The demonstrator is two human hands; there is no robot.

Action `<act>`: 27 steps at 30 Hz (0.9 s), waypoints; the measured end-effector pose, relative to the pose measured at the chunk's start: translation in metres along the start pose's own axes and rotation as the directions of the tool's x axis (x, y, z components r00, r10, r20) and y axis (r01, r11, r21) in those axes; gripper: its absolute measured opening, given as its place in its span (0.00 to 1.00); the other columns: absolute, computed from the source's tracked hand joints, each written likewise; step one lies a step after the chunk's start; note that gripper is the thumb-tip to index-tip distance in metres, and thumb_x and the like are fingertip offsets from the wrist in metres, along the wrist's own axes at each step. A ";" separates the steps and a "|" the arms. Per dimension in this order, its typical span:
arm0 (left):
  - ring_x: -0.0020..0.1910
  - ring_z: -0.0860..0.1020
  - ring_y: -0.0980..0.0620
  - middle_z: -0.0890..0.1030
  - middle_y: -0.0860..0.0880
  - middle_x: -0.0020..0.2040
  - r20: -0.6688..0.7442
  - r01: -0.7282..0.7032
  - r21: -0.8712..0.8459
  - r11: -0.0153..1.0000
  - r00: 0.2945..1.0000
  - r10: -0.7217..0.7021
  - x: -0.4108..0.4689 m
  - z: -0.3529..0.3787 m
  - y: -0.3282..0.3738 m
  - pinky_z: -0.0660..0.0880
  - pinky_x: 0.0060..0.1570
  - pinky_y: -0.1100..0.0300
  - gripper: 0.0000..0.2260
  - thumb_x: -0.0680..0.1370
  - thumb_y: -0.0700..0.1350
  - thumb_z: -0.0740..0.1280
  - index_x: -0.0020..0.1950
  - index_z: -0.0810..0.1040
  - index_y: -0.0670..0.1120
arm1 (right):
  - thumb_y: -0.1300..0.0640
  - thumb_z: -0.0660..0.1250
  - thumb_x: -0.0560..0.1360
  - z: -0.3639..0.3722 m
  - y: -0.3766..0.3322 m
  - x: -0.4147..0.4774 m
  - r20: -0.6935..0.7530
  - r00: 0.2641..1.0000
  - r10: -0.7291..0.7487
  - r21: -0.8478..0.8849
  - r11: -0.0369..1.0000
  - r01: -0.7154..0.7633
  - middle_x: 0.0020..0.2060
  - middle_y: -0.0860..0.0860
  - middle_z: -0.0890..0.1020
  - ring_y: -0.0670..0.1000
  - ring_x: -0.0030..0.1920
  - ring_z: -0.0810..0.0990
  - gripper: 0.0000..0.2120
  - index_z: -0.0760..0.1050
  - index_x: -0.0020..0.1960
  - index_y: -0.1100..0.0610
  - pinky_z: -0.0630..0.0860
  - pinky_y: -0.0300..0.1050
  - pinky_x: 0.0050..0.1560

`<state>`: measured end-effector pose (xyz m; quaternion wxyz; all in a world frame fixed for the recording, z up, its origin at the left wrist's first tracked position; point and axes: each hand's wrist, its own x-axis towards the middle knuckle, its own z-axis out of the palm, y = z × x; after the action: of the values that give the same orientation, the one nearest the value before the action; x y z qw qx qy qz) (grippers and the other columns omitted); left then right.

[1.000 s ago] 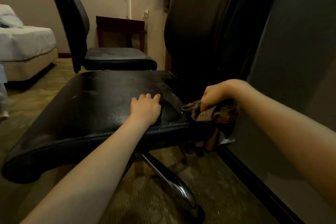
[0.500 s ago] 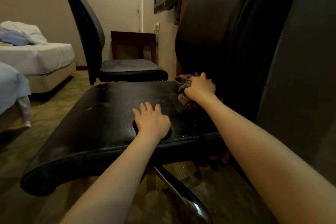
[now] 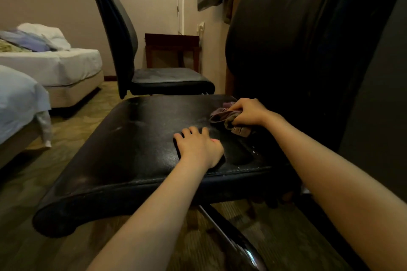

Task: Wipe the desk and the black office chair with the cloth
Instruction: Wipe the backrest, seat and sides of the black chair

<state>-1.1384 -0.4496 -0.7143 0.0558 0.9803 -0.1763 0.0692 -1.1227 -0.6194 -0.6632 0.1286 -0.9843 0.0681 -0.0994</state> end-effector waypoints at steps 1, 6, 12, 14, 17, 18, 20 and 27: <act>0.69 0.62 0.38 0.63 0.39 0.72 -0.004 0.001 -0.002 1.000 1.000 -0.001 0.000 0.000 0.000 0.57 0.66 0.42 0.23 0.79 0.51 0.48 0.73 0.62 0.46 | 0.56 0.70 0.69 -0.001 0.002 -0.011 -0.008 1.000 -0.028 0.029 0.999 0.028 0.60 0.46 0.77 0.51 0.60 0.73 0.18 0.79 0.58 0.47 0.68 0.40 0.59; 0.69 0.62 0.38 0.63 0.39 0.72 0.004 0.012 -0.030 0.999 1.000 -0.012 0.000 -0.001 0.000 0.57 0.66 0.42 0.23 0.79 0.51 0.48 0.72 0.63 0.46 | 0.60 0.72 0.66 -0.007 0.007 -0.064 0.012 0.988 -0.154 0.111 0.982 0.152 0.59 0.47 0.74 0.49 0.61 0.71 0.18 0.81 0.56 0.48 0.66 0.42 0.64; 0.70 0.61 0.38 0.63 0.40 0.72 0.025 0.010 -0.071 0.997 1.000 -0.009 -0.005 -0.005 -0.002 0.56 0.66 0.43 0.22 0.81 0.52 0.48 0.73 0.63 0.46 | 0.64 0.71 0.67 -0.028 -0.009 -0.101 0.136 0.972 -0.190 0.173 0.971 0.166 0.53 0.48 0.75 0.49 0.57 0.74 0.14 0.78 0.49 0.49 0.71 0.43 0.60; 0.69 0.62 0.39 0.63 0.40 0.72 0.009 -0.008 -0.085 0.996 1.000 0.009 -0.007 -0.005 -0.005 0.57 0.66 0.44 0.22 0.81 0.51 0.48 0.73 0.64 0.46 | 0.63 0.70 0.64 -0.040 -0.008 -0.110 0.268 0.939 -0.215 0.243 0.958 0.150 0.54 0.49 0.77 0.50 0.57 0.76 0.13 0.79 0.47 0.50 0.72 0.43 0.60; 0.68 0.64 0.39 0.66 0.40 0.70 -0.056 -0.027 -0.082 0.996 0.998 0.022 -0.012 -0.008 -0.005 0.59 0.65 0.46 0.21 0.80 0.48 0.50 0.71 0.68 0.45 | 0.61 0.66 0.59 -0.066 -0.007 -0.125 0.411 0.875 -0.256 0.303 0.944 0.134 0.54 0.57 0.80 0.56 0.56 0.78 0.19 0.82 0.49 0.55 0.74 0.51 0.60; 0.67 0.64 0.39 0.67 0.40 0.69 -0.073 -0.033 -0.077 0.996 0.997 0.028 -0.013 -0.009 -0.004 0.60 0.65 0.46 0.20 0.80 0.48 0.50 0.70 0.69 0.45 | 0.62 0.65 0.59 -0.074 -0.006 -0.128 0.395 0.885 -0.247 0.329 0.937 0.115 0.53 0.59 0.80 0.57 0.56 0.78 0.20 0.82 0.50 0.57 0.75 0.52 0.59; 0.66 0.65 0.40 0.68 0.40 0.68 -0.102 -0.049 -0.074 0.996 0.994 0.041 -0.015 -0.009 -0.004 0.60 0.64 0.47 0.19 0.80 0.47 0.52 0.68 0.71 0.45 | 0.63 0.67 0.64 -0.080 -0.003 -0.131 0.225 0.958 -0.178 0.388 0.918 0.080 0.51 0.58 0.81 0.56 0.54 0.78 0.17 0.81 0.52 0.58 0.75 0.47 0.54; 0.63 0.67 0.40 0.72 0.41 0.64 -0.171 -0.075 -0.109 0.991 0.984 0.056 -0.017 -0.007 -0.006 0.63 0.61 0.48 0.18 0.78 0.45 0.55 0.65 0.74 0.44 | 0.52 0.67 0.71 -0.016 -0.023 -0.127 -0.051 0.997 -0.053 -0.100 0.994 0.047 0.65 0.47 0.72 0.56 0.64 0.68 0.18 0.77 0.61 0.44 0.68 0.54 0.64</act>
<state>-1.1528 -0.4368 -0.7110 0.1244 0.9598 -0.2070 0.1431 -1.2465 -0.5808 -0.6642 0.0754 -0.9879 0.0517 -0.1254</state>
